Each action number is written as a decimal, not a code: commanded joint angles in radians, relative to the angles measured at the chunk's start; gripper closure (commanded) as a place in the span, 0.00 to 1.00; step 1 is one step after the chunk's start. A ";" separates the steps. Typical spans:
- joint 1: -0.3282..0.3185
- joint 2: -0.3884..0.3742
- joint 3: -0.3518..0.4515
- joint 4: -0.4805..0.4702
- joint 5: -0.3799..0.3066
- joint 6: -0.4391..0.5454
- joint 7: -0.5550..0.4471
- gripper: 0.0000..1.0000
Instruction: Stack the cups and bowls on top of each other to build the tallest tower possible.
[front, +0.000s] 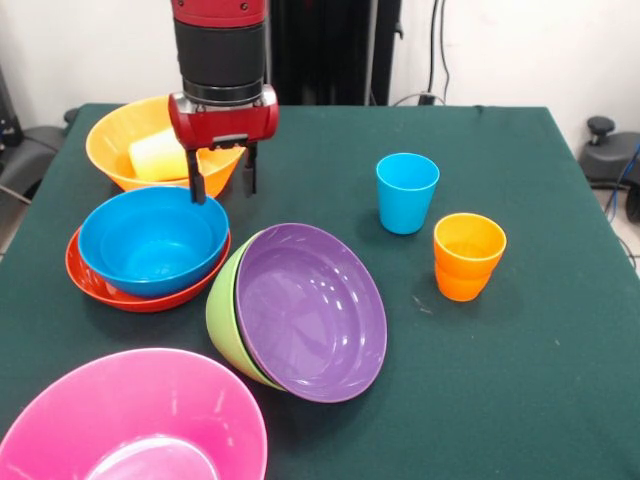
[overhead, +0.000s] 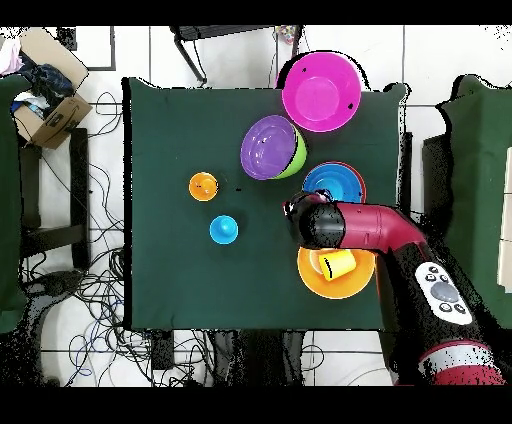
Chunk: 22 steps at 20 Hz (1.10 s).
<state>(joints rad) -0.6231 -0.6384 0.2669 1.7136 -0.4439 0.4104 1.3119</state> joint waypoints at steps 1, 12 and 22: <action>-0.019 0.079 0.018 -0.017 -0.075 -0.046 0.029 0.00; -0.024 0.117 0.011 -0.002 -0.090 -0.117 0.059 0.00; -0.021 0.124 0.015 0.013 -0.070 -0.103 0.074 0.00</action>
<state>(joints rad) -0.6713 -0.5573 0.2613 1.7134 -0.4636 0.3425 1.3119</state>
